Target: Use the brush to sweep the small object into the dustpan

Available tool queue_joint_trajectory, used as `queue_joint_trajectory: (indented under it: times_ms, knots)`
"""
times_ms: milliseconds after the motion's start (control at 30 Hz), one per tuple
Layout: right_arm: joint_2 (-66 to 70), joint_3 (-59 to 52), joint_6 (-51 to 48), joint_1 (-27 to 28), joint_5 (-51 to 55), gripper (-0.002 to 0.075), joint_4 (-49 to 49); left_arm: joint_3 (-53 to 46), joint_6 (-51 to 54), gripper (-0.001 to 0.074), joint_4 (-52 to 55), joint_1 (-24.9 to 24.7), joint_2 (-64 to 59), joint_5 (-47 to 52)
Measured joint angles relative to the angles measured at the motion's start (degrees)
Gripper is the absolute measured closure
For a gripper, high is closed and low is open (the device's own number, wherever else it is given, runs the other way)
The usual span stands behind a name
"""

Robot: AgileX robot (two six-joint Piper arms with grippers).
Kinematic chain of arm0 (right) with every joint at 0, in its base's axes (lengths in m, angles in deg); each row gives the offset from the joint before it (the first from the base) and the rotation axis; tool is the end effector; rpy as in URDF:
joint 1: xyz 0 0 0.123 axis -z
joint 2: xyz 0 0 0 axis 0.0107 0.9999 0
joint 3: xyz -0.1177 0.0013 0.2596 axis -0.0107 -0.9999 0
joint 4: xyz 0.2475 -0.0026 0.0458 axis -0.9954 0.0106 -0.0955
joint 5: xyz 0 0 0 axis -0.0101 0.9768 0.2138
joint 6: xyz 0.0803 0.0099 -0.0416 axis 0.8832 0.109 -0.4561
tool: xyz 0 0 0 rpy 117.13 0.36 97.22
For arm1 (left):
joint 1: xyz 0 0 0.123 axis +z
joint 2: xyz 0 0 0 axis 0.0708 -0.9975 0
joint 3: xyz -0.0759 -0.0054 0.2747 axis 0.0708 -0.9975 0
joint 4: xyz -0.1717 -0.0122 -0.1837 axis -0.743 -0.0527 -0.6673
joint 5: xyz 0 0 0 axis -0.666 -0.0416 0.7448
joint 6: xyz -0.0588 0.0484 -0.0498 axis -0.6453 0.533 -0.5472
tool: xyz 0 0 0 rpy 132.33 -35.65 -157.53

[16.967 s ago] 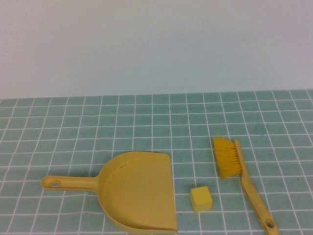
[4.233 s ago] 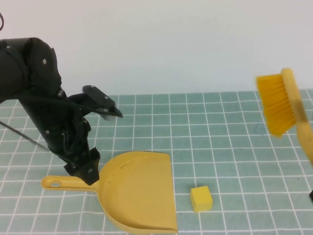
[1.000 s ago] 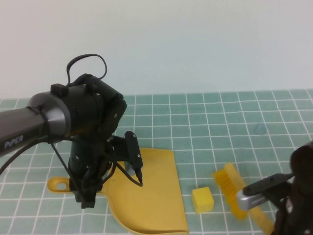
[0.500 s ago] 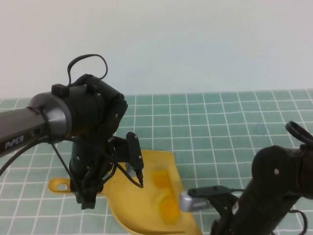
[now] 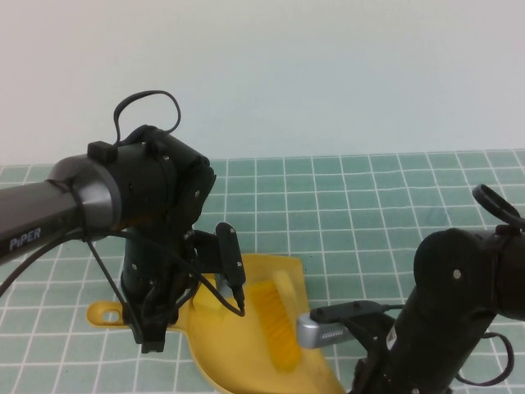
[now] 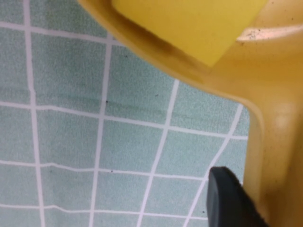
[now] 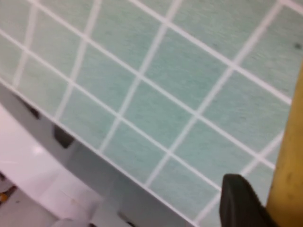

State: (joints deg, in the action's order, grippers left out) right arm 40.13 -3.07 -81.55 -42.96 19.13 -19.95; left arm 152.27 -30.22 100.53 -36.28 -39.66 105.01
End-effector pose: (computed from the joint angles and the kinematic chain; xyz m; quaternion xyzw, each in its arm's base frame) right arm 0.1922 0.2276 0.1792 0.2371 -0.9460 -0.2090 0.0715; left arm 0.3002 -0.1701 0.2056 -0.6230 -0.7760 -0.0834 0.0524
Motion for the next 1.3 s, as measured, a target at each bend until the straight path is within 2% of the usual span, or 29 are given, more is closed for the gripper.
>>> queue_joint_trajectory:
  times_ms: [133,300,400,867,1300]
  knots:
    - [-1.29,0.0,5.86,0.0,0.6,0.0566,8.28,0.0,0.0,0.052,0.13,0.0,0.0,0.0]
    - [-4.49,-1.71,17.89,0.0,0.35,0.0566,21.73,0.0,0.0,0.052,0.28,0.0,0.0,0.0]
    - [-4.63,-3.46,20.05,0.11,-0.39,0.0566,25.17,0.0,0.0,0.052,0.28,0.0,0.0,0.0]
    - [-0.64,-3.63,20.71,3.08,-2.99,0.0563,26.39,0.0,0.0,0.0505,-0.79,0.0,0.0,0.0]
    - [-0.64,-3.63,20.71,3.08,-2.63,0.049,26.39,0.0,-2.4,0.0463,-1.01,0.0,0.0,0.22]
